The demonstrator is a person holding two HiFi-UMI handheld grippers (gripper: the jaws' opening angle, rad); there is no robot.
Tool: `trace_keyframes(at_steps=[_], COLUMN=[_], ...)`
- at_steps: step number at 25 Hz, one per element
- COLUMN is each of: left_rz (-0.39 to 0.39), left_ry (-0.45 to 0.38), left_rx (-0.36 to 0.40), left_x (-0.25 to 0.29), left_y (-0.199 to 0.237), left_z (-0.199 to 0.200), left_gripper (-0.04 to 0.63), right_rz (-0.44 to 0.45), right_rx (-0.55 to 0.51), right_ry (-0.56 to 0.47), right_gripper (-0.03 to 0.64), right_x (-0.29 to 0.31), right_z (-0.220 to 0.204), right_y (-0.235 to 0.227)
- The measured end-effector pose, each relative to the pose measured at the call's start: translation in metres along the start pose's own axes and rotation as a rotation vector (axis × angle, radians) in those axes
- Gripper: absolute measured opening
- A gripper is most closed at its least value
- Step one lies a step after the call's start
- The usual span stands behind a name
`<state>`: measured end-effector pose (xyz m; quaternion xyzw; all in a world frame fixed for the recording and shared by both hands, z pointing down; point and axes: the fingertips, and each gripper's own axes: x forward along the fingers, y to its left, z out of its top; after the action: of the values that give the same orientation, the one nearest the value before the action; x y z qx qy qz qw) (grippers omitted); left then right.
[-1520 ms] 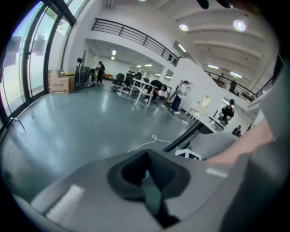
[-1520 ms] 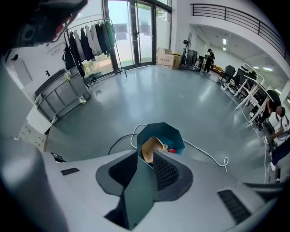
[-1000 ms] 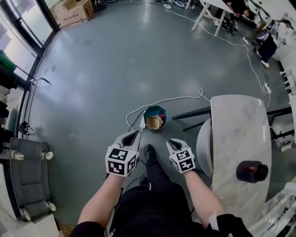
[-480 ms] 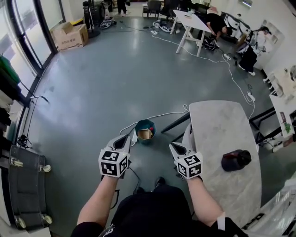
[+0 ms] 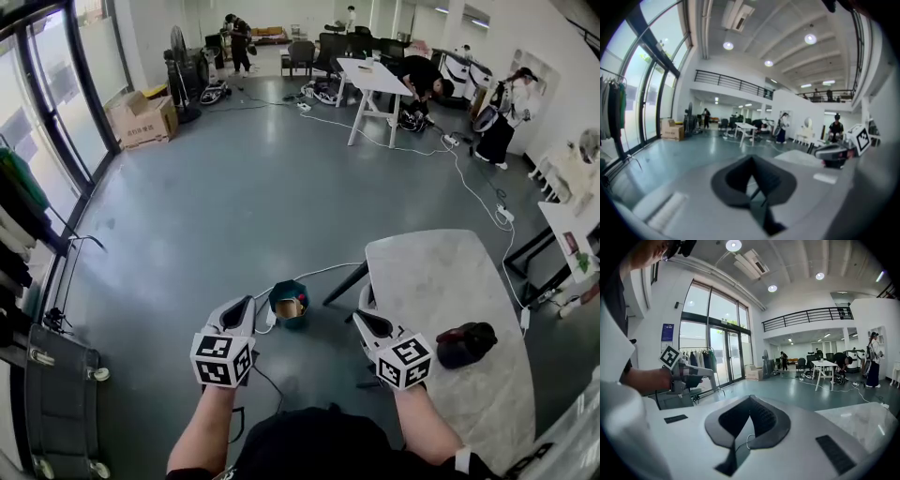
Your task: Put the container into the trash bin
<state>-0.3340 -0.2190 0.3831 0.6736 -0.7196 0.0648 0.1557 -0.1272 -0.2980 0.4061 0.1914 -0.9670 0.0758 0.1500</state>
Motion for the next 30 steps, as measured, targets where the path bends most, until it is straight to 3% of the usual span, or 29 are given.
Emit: trace_keyframes(at_steps=[8,20,30], left_rz=[0.029,0.055,0.071], left_ry=[-0.073,-0.090,-0.133], left_rx=[-0.010,0.011,0.036], left_x=[-0.010,-0.022,-0.038], left_y=[-0.020,-0.019,-0.015], left_z=[0.027,0.035,0.048], left_gripper=[0.009,0.009,0.009], right_rz=[-0.009,0.007,-0.002], right_rx=[-0.034,-0.080,-0.099], right_ry=[-0.147,-0.200,-0.182], right_gripper=[-0.008,-0.009,-0.009], right_x=[-0.044,-0.051,-0.048], right_z=[0.049,0.066,0.069], right_y=[-0.015,-0.004,0.005])
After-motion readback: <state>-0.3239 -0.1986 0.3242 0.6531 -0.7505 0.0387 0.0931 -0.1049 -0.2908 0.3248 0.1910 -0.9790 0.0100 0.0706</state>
